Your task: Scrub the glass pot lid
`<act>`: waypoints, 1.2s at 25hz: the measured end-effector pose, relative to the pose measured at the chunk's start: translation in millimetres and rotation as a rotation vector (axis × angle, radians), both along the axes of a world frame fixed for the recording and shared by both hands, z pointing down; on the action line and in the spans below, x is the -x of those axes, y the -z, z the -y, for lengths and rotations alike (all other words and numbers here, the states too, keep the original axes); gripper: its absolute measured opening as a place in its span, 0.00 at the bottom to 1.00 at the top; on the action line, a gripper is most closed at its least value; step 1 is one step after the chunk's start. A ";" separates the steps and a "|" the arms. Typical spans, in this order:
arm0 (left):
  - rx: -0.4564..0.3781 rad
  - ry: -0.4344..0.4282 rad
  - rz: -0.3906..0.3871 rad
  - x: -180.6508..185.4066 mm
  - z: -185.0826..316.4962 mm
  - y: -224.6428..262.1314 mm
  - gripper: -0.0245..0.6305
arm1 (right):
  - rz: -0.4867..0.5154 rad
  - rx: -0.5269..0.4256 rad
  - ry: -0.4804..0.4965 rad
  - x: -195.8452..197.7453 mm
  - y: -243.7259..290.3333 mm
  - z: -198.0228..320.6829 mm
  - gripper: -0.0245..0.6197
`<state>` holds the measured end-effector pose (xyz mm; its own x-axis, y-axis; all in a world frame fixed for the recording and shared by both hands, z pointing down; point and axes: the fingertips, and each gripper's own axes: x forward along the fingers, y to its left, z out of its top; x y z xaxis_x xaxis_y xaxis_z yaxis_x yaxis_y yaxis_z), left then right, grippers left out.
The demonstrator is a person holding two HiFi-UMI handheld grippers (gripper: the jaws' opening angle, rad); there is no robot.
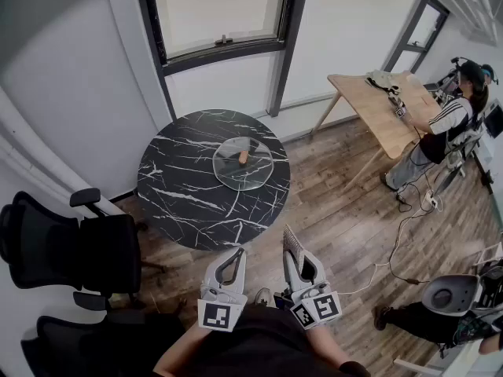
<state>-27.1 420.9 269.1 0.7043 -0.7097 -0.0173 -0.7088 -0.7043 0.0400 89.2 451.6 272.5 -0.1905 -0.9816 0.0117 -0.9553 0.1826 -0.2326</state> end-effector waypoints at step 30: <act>0.003 0.170 0.024 -37.7 -27.5 -8.6 0.04 | 0.052 -0.006 0.075 -50.3 -11.0 -13.8 0.15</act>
<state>10.6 448.3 277.7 0.5746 -0.8185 0.0009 -0.8182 -0.5744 0.0236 139.5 465.4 283.5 -0.2641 -0.9645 -0.0056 -0.9255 0.2550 -0.2800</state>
